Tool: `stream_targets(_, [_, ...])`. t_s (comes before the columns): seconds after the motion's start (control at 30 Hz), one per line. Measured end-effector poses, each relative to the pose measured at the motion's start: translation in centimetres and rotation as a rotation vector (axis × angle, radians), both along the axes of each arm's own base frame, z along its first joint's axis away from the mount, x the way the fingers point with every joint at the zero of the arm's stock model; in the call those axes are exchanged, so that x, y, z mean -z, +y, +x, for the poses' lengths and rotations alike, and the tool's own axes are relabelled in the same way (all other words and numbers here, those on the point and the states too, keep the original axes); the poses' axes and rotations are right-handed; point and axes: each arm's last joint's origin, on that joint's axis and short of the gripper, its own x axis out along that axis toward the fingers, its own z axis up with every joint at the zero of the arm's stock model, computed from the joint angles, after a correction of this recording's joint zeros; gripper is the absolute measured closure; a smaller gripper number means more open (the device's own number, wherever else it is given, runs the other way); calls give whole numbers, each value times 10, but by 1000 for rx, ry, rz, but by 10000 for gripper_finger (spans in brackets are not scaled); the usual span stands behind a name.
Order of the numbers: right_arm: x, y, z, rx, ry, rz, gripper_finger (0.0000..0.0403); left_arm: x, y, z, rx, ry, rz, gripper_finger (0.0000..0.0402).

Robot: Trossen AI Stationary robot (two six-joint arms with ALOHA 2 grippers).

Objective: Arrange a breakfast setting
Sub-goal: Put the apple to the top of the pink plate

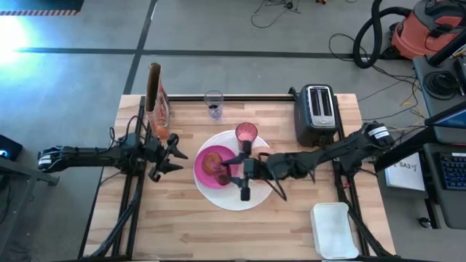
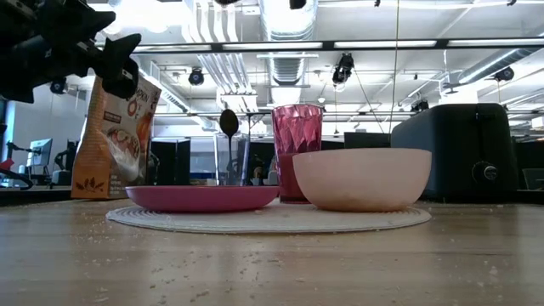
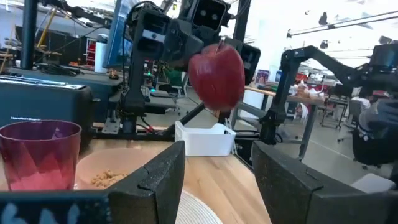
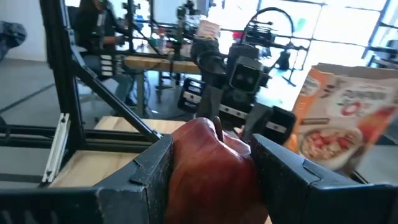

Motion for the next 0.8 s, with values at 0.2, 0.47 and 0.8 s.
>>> stream_targets(0.2, [13,-19,26,-33,3,-31,218,-16,0,3,0,-35,7,232])
stream_targets(0.47, [21,-35,57,11,71,-53,218,-44,3,11,-62,-98,83,232])
stream_targets(0.8, [10,-37,64,17,114,-58,218,-47,-4,20,258,58,149,232])
